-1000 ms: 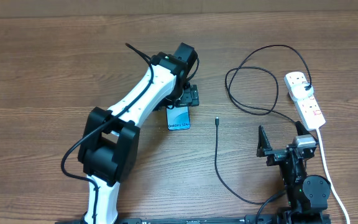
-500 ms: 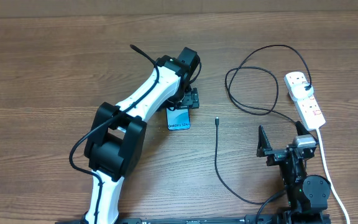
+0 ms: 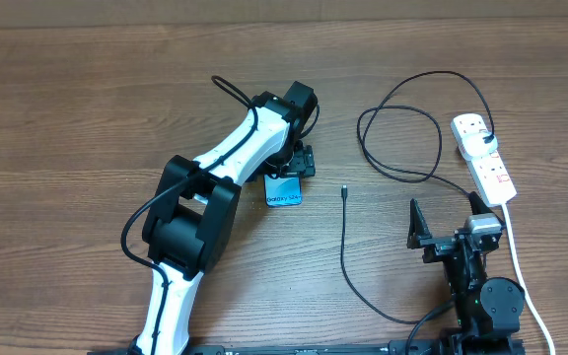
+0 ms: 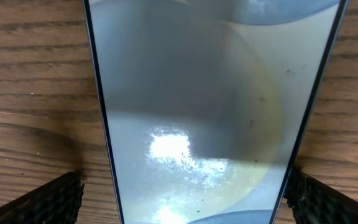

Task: Plug charger to phone and switch on socket
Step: 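Lower the left gripper and close it on the phone's sides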

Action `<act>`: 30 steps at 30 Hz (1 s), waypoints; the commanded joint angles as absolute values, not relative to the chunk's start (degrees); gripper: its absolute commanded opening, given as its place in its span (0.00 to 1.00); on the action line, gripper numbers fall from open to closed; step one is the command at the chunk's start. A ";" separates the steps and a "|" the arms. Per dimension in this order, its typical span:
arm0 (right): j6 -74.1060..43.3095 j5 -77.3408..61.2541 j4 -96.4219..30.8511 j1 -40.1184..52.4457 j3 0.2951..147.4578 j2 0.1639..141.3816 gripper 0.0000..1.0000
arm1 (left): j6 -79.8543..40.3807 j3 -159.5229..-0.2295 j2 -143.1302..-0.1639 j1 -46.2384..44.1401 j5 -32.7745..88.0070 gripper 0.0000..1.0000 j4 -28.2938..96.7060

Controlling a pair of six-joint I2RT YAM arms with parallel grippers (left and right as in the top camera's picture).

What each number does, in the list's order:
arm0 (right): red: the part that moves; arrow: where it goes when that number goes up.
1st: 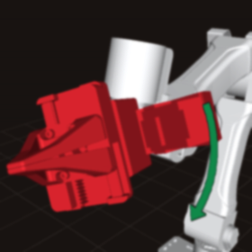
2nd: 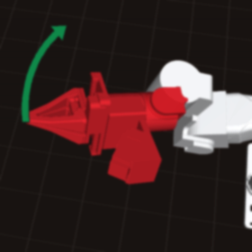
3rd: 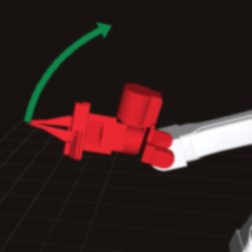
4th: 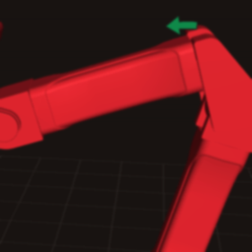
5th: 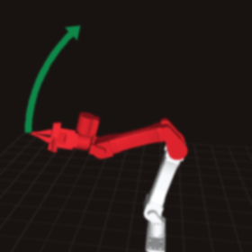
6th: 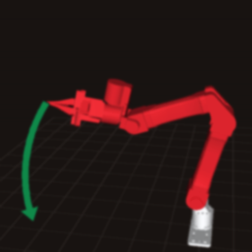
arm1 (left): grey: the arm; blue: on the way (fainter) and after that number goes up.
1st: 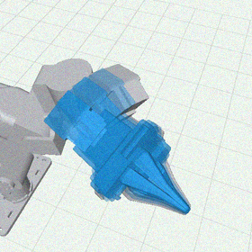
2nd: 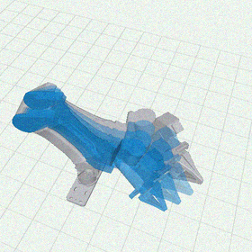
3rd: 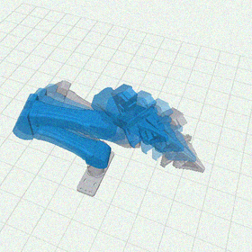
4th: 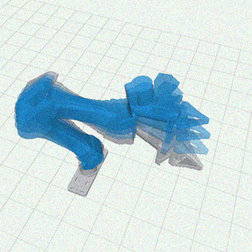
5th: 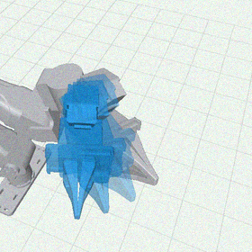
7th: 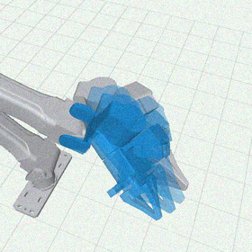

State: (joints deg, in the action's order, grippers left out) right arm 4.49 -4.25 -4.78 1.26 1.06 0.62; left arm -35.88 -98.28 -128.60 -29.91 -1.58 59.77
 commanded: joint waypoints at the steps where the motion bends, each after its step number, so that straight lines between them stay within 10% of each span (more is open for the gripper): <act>1: 4.14 -4.12 -4.60 1.65 0.49 0.16 1.00 | -35.79 -98.39 -132.29 -29.98 -1.85 1.00 59.35; 30: 4.14 -4.10 -4.60 1.65 0.49 0.16 1.00 | -34.68 -98.39 -132.44 -27.77 2.59 1.00 58.67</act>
